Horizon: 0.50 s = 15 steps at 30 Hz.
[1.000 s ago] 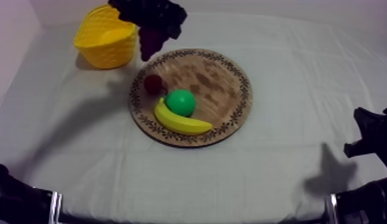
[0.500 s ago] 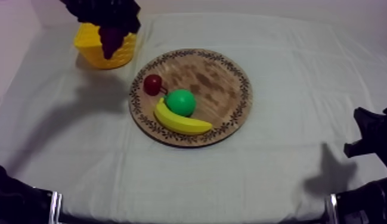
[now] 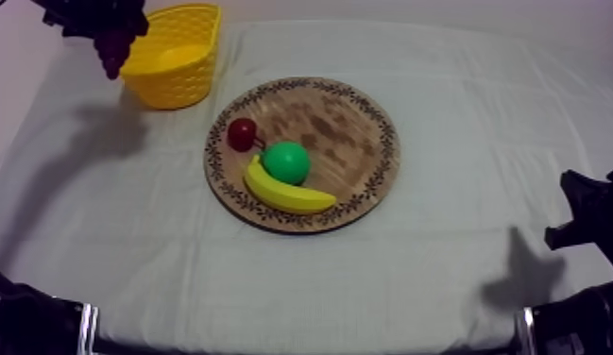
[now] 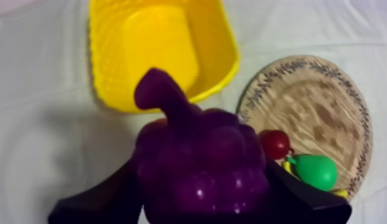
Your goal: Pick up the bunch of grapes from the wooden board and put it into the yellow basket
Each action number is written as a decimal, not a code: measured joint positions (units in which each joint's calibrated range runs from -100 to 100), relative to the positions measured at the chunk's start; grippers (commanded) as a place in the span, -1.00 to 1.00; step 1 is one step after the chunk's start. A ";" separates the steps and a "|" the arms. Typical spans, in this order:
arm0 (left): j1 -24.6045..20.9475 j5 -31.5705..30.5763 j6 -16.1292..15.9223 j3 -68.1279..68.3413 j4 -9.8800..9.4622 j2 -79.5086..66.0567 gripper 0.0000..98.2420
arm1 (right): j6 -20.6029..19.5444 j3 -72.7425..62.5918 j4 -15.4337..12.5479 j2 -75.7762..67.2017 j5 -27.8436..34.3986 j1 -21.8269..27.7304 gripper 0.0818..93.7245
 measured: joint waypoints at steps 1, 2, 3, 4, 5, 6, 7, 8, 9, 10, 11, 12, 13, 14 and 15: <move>-0.48 0.14 -0.03 -0.46 0.01 0.29 0.18 | 0.00 0.00 0.00 0.00 0.00 0.00 -0.99; -0.79 -0.03 -0.07 -0.79 0.01 0.49 0.18 | 0.00 0.00 0.00 0.00 0.00 0.00 -0.99; -1.13 0.06 -0.07 -1.30 0.01 0.87 0.18 | 0.00 0.00 0.00 0.00 0.00 0.00 -0.99; -1.45 0.16 -0.07 -1.91 0.01 1.36 0.18 | 0.00 0.00 0.00 0.00 0.00 0.00 -0.99; -1.64 0.04 -0.07 -2.44 0.06 1.90 0.18 | 0.00 0.00 0.00 0.00 0.00 0.00 -0.99; -1.87 0.18 -0.07 -3.18 0.12 2.51 0.18 | 0.00 0.00 0.00 0.00 0.00 0.00 -0.99; -2.06 0.24 -0.07 -4.07 0.12 3.23 0.18 | 0.00 0.00 0.00 0.00 0.00 0.00 -0.99; -2.17 0.23 -0.04 -5.08 0.13 4.02 0.18 | 0.00 0.00 0.00 0.00 0.00 0.00 -0.99; -2.23 0.46 0.04 -6.14 0.20 4.70 0.18 | 0.00 0.00 0.00 0.00 0.00 0.00 -0.99; -2.27 0.73 0.13 -7.37 0.20 5.69 0.18 | 0.00 0.00 0.00 0.00 0.00 0.00 -0.99; -2.32 0.85 0.24 -8.66 0.26 6.76 0.18 | 0.00 0.00 0.00 0.00 0.00 0.00 -0.99; -2.32 0.92 0.36 -9.73 0.34 7.60 0.18 | 0.00 0.00 0.00 0.00 0.00 0.00 -0.99; -2.38 1.08 0.40 -11.06 0.40 8.67 0.18 | 0.00 0.00 0.00 0.00 0.00 0.00 -0.99; -2.52 1.19 0.49 -12.53 0.62 9.84 0.18 | 0.00 0.00 0.00 0.00 0.00 0.00 -0.99; -2.64 1.11 0.49 -13.68 0.68 10.77 0.18 | 0.00 0.00 0.00 0.00 0.00 0.00 -0.99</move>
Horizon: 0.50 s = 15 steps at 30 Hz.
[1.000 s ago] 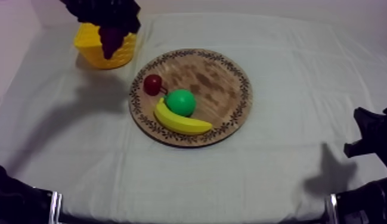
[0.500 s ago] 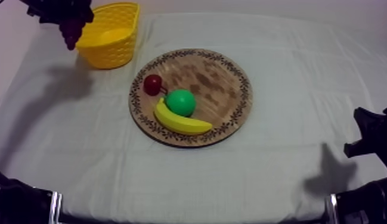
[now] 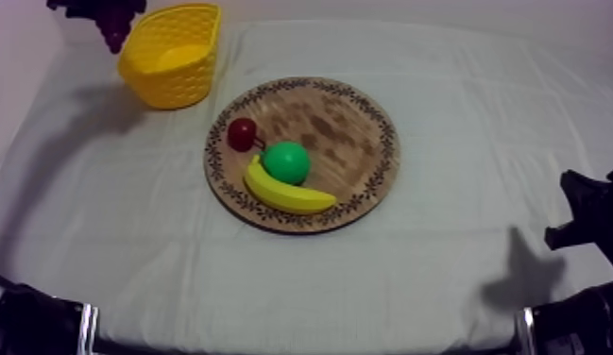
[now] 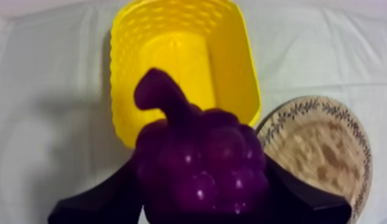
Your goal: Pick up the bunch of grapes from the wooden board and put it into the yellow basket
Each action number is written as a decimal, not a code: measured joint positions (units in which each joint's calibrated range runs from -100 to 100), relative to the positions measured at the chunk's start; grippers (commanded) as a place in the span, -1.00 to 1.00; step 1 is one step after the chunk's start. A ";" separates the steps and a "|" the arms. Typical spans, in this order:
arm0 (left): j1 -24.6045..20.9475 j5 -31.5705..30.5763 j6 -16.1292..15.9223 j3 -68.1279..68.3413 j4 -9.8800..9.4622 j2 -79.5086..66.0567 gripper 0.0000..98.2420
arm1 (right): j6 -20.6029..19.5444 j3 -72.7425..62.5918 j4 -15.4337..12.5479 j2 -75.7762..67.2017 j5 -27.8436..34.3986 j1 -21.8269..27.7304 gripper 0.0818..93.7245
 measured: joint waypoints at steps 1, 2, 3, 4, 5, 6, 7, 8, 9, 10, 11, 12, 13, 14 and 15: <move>-0.13 0.12 0.14 -1.37 0.12 1.19 0.18 | 0.00 0.00 0.00 0.00 0.00 0.00 -0.99; -0.27 0.22 0.25 -2.75 0.26 2.39 0.18 | 0.00 0.00 0.00 0.00 0.00 0.00 -0.99; -0.32 0.25 0.30 -3.82 0.31 3.61 0.18 | 0.00 0.00 0.00 0.00 0.00 0.00 -0.99; -0.37 0.32 0.37 -5.12 0.37 4.79 0.18 | 0.00 0.00 0.00 0.00 0.00 0.00 -0.99; -0.44 0.32 0.49 -6.45 0.52 6.00 0.18 | 0.00 0.00 0.00 0.00 0.00 0.00 -0.99; -0.44 0.27 0.56 -7.76 0.59 7.21 0.18 | 0.00 0.00 0.00 0.00 0.00 0.00 -0.99; -0.47 0.40 0.67 -9.02 0.60 8.15 0.18 | -0.03 0.00 0.00 0.00 0.00 0.00 -0.99; -0.42 0.56 0.73 -10.36 0.77 9.46 0.18 | -0.03 0.00 0.00 0.00 0.00 0.00 -0.99; -0.38 0.44 0.77 -11.73 0.93 10.76 0.18 | -0.03 0.00 0.00 0.00 0.00 0.00 -0.99; -0.32 0.48 0.81 -12.79 1.06 11.82 0.18 | -0.03 0.00 0.00 0.00 0.00 0.00 -0.99; -0.18 0.55 0.87 -14.23 1.17 13.19 0.18 | -0.03 0.00 0.00 0.00 0.00 0.00 -0.99; -0.07 0.55 0.91 -15.66 1.18 14.55 0.18 | -0.03 0.00 0.00 0.00 0.00 0.00 -0.99; -0.03 0.76 0.96 -16.80 1.26 15.91 0.18 | -0.03 0.00 0.00 0.00 0.00 0.00 -0.99; 0.06 1.00 1.12 -18.25 1.26 17.25 0.18 | -0.03 0.00 0.00 0.00 0.00 0.00 -0.99; 0.10 1.05 1.24 -19.72 1.26 18.58 0.18 | -0.08 0.00 0.00 0.00 0.00 0.00 -0.99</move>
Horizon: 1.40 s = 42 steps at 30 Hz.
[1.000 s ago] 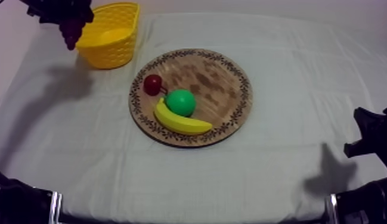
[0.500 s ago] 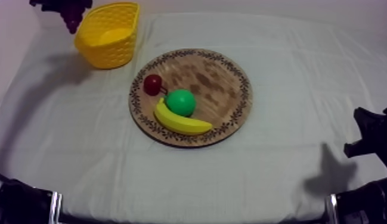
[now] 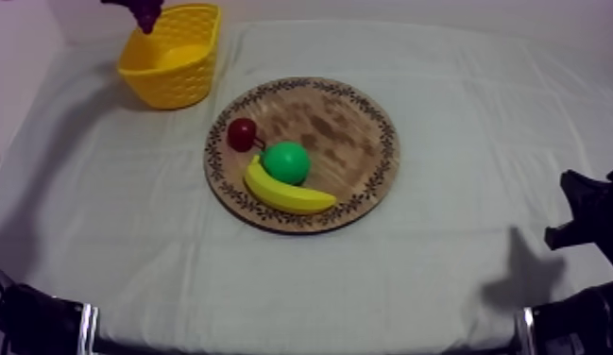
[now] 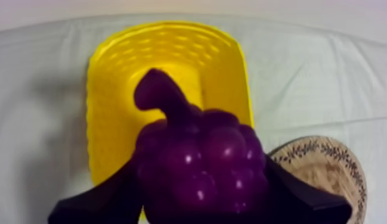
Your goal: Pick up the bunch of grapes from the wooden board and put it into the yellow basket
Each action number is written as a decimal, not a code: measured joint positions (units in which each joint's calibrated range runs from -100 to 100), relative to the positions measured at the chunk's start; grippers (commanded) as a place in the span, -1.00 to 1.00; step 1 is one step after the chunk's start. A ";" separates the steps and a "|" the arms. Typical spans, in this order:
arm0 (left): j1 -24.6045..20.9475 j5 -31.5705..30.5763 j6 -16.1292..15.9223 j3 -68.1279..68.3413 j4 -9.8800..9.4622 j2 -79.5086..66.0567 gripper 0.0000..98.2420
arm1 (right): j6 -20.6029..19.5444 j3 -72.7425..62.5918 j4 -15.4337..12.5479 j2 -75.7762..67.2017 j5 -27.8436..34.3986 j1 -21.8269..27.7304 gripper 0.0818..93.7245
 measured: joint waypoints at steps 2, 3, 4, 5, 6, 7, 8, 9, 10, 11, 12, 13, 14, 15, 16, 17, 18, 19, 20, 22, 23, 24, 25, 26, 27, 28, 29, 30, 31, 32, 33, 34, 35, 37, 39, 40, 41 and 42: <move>-0.14 0.14 0.06 -2.70 0.23 2.24 0.18 | -0.03 0.00 0.00 0.00 0.00 0.00 -0.99; -0.18 0.22 0.06 -3.93 0.33 3.45 0.18 | -0.03 0.00 0.00 0.00 0.00 0.00 -0.99; -0.18 0.13 0.16 -4.81 0.33 4.37 0.18 | -0.03 0.00 0.00 0.00 -0.05 0.00 -0.99; -0.23 0.13 0.27 -5.73 0.33 5.43 0.18 | 0.00 0.00 0.00 0.00 -0.05 0.00 -0.99; -0.22 0.22 0.34 -6.60 0.33 6.47 0.18 | 0.03 0.00 0.00 0.00 -0.05 0.00 -0.99; -0.22 0.13 0.42 -7.23 0.33 7.40 0.18 | 0.03 0.00 0.00 0.00 -0.05 0.00 -0.99; -0.24 0.13 0.59 -7.92 0.16 8.23 0.18 | 0.05 0.00 0.00 0.00 -0.05 0.00 -0.99; -0.27 0.22 0.80 -8.58 -0.01 9.00 0.18 | 0.05 0.00 0.00 0.00 -0.05 0.00 -0.99; -0.31 0.13 0.91 -9.14 -0.08 9.70 0.18 | 0.05 0.00 0.00 0.00 -0.05 0.00 -0.99; -0.40 0.16 0.97 -9.65 -0.07 10.17 0.18 | 0.05 0.00 0.00 0.00 -0.05 0.00 -0.99; -0.47 0.25 1.01 -10.16 -0.16 10.80 0.18 | 0.09 0.00 0.00 0.00 -0.05 0.00 -0.99; -0.52 0.16 1.12 -10.60 -0.30 11.36 0.18 | 0.07 0.00 0.00 0.00 -0.05 0.00 -0.99; -0.57 0.16 1.22 -10.92 -0.43 11.79 0.18 | 0.07 0.00 0.00 0.00 -0.05 0.00 -0.99; -0.60 0.16 1.30 -11.21 -0.43 12.26 0.18 | 0.07 0.00 0.00 0.00 -0.05 0.00 -0.99; -0.73 0.24 1.35 -11.38 -0.43 12.68 0.18 | 0.07 0.00 0.00 0.00 -0.05 0.00 -0.99; -0.79 0.11 1.39 -11.44 -0.41 13.02 0.18 | 0.07 0.00 0.00 0.00 -0.05 0.00 -0.99; -0.79 0.20 1.49 -11.44 -0.42 13.29 0.18 | 0.07 0.00 0.00 0.00 -0.05 0.00 -0.99; -0.79 0.20 1.63 -11.44 -0.53 13.56 0.18 | 0.07 0.00 0.00 0.00 -0.05 0.00 -0.99; -0.79 0.20 1.66 -11.44 -0.53 13.67 0.18 | 0.07 0.00 0.00 0.00 -0.05 0.00 -0.99; -0.74 0.31 1.72 -11.36 -0.59 14.17 0.18 | 0.07 0.00 0.00 0.00 -0.05 0.00 -0.99; -0.74 0.38 1.75 -11.14 -0.65 14.27 0.18 | 0.07 0.00 0.00 0.00 -0.05 0.00 -0.99; -0.74 0.50 1.78 -11.02 -0.65 14.41 0.18 | 0.07 0.00 0.00 0.00 -0.05 0.00 -0.99; -0.71 0.27 1.83 -10.73 -0.65 14.49 0.18 | 0.07 0.00 0.00 0.00 -0.05 0.00 -0.99; -0.71 0.25 1.83 -10.52 -0.65 14.55 0.18 | 0.07 0.00 0.00 0.00 -0.05 0.00 -0.99; -0.66 -0.08 1.83 -10.29 -0.52 14.61 0.18 | 0.07 0.00 0.00 0.00 -0.05 0.00 -0.99; -0.61 -0.24 1.83 -10.02 -0.53 14.61 0.18 | 0.07 0.00 0.00 0.00 -0.05 0.00 -0.99; -0.55 -0.36 1.88 -9.76 -0.53 14.61 0.18 | 0.07 0.00 0.00 0.00 -0.05 0.00 -0.99; -0.52 -0.56 1.98 -9.56 -0.53 14.49 0.18 | 0.07 0.00 0.00 0.00 -0.05 0.00 -0.99; -0.51 -0.56 2.01 -9.28 -0.58 14.31 0.18 | 0.07 0.00 0.00 0.00 -0.05 0.00 -0.99; -0.48 -0.85 2.10 -9.05 -0.58 14.22 0.18 | 0.07 0.00 0.00 0.00 -0.05 0.00 -0.99; -0.48 -1.10 2.15 -8.82 -0.58 14.22 0.18 | 0.07 0.00 0.00 0.00 -0.05 0.00 -0.99; -0.48 -1.10 2.27 -8.66 -0.58 14.22 0.18 | 0.07 0.00 0.00 0.00 -0.05 0.00 -0.99; -0.48 -1.18 2.35 -8.41 -0.58 14.22 0.18 | 0.07 0.00 0.00 0.00 -0.05 0.00 -0.99; -0.48 -1.47 2.37 -8.09 -0.64 14.09 0.18 | 0.07 0.00 0.00 0.00 -0.05 0.00 -0.99; -0.48 -2.24 2.37 -7.48 -0.64 13.82 0.19 | 0.07 0.00 0.00 0.00 -0.05 0.00 -0.99; -0.48 -2.88 2.34 -7.08 -0.69 13.60 0.19 | 0.07 0.00 0.00 0.00 -0.05 0.00 -0.99; -0.42 -3.53 2.34 -6.57 -0.82 13.44 0.19 | 0.07 0.00 0.00 0.00 -0.05 0.00 -0.99; -0.38 -4.15 2.34 -6.03 -0.82 13.35 0.20 | 0.07 0.00 0.00 0.00 -0.05 0.00 -0.99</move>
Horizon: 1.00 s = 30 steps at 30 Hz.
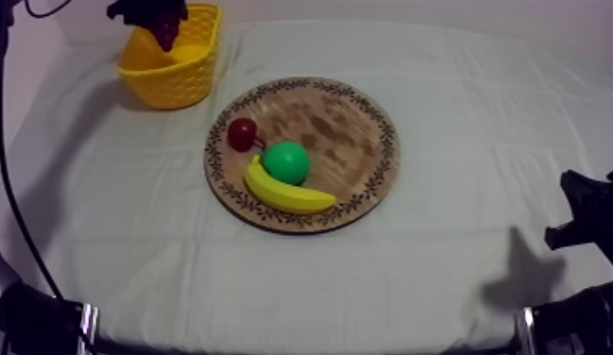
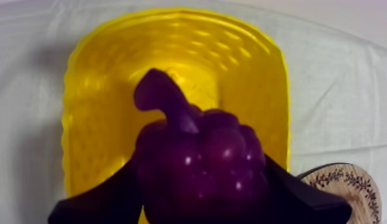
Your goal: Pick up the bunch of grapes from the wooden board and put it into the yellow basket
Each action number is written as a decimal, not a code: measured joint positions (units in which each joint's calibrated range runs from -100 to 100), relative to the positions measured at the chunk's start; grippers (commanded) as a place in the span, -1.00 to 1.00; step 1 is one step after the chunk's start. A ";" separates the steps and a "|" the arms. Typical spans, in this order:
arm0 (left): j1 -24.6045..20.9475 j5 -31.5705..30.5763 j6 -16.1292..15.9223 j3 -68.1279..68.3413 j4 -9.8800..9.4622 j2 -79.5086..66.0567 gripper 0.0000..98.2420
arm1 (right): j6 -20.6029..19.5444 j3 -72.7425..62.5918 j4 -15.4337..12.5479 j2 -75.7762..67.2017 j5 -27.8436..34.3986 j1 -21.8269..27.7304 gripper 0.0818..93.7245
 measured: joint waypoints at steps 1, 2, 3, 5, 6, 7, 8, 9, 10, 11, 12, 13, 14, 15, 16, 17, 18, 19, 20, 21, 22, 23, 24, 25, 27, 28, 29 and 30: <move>0.04 -0.77 0.00 0.57 0.00 -0.19 0.20 | 0.00 0.00 0.00 0.00 0.00 0.00 -0.99; 0.13 -1.65 0.00 1.18 -0.06 -0.42 0.21 | 0.00 0.00 0.00 0.00 0.00 0.00 -0.99; 0.21 -2.04 0.03 1.60 -0.13 -0.50 0.22 | 0.00 0.00 0.00 0.00 0.00 0.00 -0.99; 0.39 -3.10 0.12 2.10 -0.40 -0.69 0.35 | 0.00 0.00 0.00 0.00 0.00 0.00 -0.99; 0.54 -3.25 0.26 2.30 -0.69 -0.79 0.43 | 0.00 0.00 0.00 0.00 0.00 0.00 -0.99; 0.65 -3.70 0.63 2.39 -1.01 -1.00 0.50 | 0.00 0.00 0.00 0.00 0.00 0.00 -0.99; 0.78 -3.78 1.04 2.53 -1.28 -1.25 0.57 | 0.00 0.00 0.00 0.00 0.00 0.00 -0.99; 0.99 -3.96 1.34 2.70 -1.57 -1.44 0.64 | 0.00 0.00 0.00 0.00 0.00 0.00 -0.99; 1.04 -4.29 1.52 2.77 -1.63 -1.47 0.70 | 0.00 0.00 0.00 0.00 0.00 0.00 -0.99; 1.14 -4.57 1.64 2.77 -1.83 -1.56 0.76 | 0.00 0.00 0.00 0.00 0.00 0.00 -0.99; 1.30 -4.90 1.55 2.94 -1.97 -1.70 0.82 | 0.00 0.00 0.00 0.00 0.13 0.00 -0.99; 1.38 -5.18 1.52 3.05 -1.97 -1.69 0.86 | 0.00 0.00 0.00 0.00 0.13 0.00 -0.99; 1.47 -5.52 1.40 3.22 -2.02 -1.83 0.89 | 0.00 0.00 0.00 0.00 0.02 0.00 -0.99; 1.50 -5.88 1.28 3.29 -1.95 -1.83 0.91 | 0.00 0.00 0.00 0.00 0.02 0.00 -0.99; 1.56 -6.01 1.20 3.32 -1.96 -1.89 0.92 | 0.00 0.00 0.00 0.00 0.02 0.00 -0.99; 1.55 -6.08 1.07 3.41 -1.96 -1.88 0.93 | 0.00 0.00 0.00 0.00 0.02 0.00 -0.99; 1.55 -6.23 0.95 3.48 -1.96 -2.03 0.94 | 0.00 0.00 0.00 0.00 0.02 0.00 -0.99; 1.55 -6.23 0.90 3.50 -1.91 -2.03 0.94 | 0.00 0.00 0.00 0.00 0.02 0.00 -0.99; 1.55 -6.45 0.85 3.56 -1.90 -2.11 0.94 | 0.00 0.00 0.00 0.00 0.02 0.00 -0.99; 1.55 -6.45 0.82 3.75 -1.90 -2.35 0.95 | 0.00 0.00 0.00 0.00 0.02 0.00 -0.99; 1.52 -6.48 0.79 3.89 -1.83 -2.49 0.95 | 0.00 0.00 0.00 0.00 0.02 0.00 -0.99; 1.48 -6.63 0.79 4.25 -1.84 -2.67 0.95 | 0.00 0.00 0.00 0.00 0.02 0.00 -0.99; 1.43 -6.80 0.76 4.67 -1.84 -3.02 0.95 | 0.00 0.00 0.00 0.00 0.02 0.00 -0.99; 1.40 -7.36 0.76 5.14 -1.84 -3.31 0.94 | 0.00 0.00 0.00 0.00 0.02 0.00 -0.99; 1.31 -7.93 0.76 6.13 -1.78 -3.94 0.91 | 0.00 0.00 0.00 0.00 0.02 0.00 -0.99; 1.21 -8.58 0.79 6.86 -1.66 -4.39 0.88 | 0.00 0.00 0.00 0.00 0.02 0.00 -0.99; 1.14 -8.80 0.84 7.38 -1.66 -4.91 0.84 | 0.00 0.00 0.00 0.00 0.02 0.00 -0.99; 1.02 -9.13 0.91 8.04 -1.66 -5.45 0.80 | 0.00 0.00 0.00 0.00 0.02 0.00 -0.99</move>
